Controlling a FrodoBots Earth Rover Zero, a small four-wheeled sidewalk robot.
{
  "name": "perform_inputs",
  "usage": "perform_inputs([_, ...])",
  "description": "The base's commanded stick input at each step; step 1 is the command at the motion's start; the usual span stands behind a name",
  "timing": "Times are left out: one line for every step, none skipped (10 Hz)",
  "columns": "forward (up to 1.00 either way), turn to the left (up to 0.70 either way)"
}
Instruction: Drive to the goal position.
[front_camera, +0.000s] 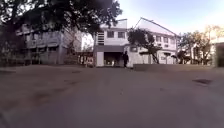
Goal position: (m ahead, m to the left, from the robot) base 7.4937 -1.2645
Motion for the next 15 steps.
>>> perform_inputs([0.85,0.00])
perform_inputs([0.85,0.00])
perform_inputs([0.85,0.00])
perform_inputs([0.85,0.00])
perform_inputs([0.85,0.00])
perform_inputs([0.85,0.00])
perform_inputs([0.85,0.00])
perform_inputs([0.85,0.00])
perform_inputs([0.85,0.00])
perform_inputs([0.85,0.00])
perform_inputs([0.85,0.00])
perform_inputs([0.85,0.00])
perform_inputs([0.85,0.00])
perform_inputs([0.85,0.00])
perform_inputs([0.85,0.00])
